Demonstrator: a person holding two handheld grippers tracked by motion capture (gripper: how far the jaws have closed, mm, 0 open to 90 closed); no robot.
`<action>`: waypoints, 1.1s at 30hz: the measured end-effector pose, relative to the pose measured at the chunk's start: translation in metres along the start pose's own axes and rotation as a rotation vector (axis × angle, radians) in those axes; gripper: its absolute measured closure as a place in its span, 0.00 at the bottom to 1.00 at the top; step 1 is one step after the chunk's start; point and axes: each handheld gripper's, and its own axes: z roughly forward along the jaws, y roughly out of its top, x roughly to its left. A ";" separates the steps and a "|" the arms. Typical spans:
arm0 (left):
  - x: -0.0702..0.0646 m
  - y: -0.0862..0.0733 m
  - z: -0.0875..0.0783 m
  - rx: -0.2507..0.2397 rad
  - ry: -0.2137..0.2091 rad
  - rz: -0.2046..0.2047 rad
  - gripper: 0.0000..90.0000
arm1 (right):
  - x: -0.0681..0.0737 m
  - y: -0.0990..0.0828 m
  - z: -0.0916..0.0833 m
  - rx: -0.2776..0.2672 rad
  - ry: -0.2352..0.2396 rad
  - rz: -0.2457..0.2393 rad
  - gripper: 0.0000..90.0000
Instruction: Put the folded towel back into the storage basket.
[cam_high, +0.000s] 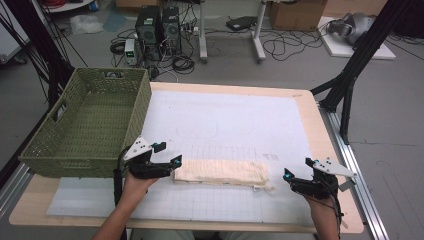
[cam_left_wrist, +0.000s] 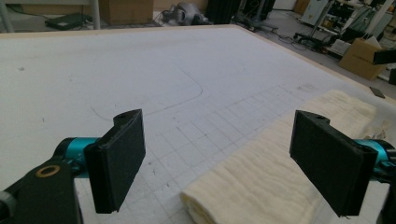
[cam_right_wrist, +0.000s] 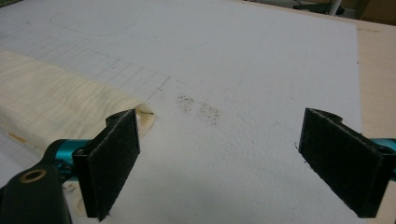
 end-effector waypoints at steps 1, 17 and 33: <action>-0.001 0.000 0.000 0.006 0.002 0.006 0.21 | 0.000 0.000 0.000 0.002 0.001 -0.001 0.13; -0.005 -0.009 0.001 0.135 0.003 -0.018 0.21 | 0.000 -0.003 0.000 0.006 0.020 0.009 0.13; -0.003 -0.026 0.000 0.313 -0.005 -0.012 0.32 | 0.005 -0.003 0.009 0.027 0.042 -0.004 0.13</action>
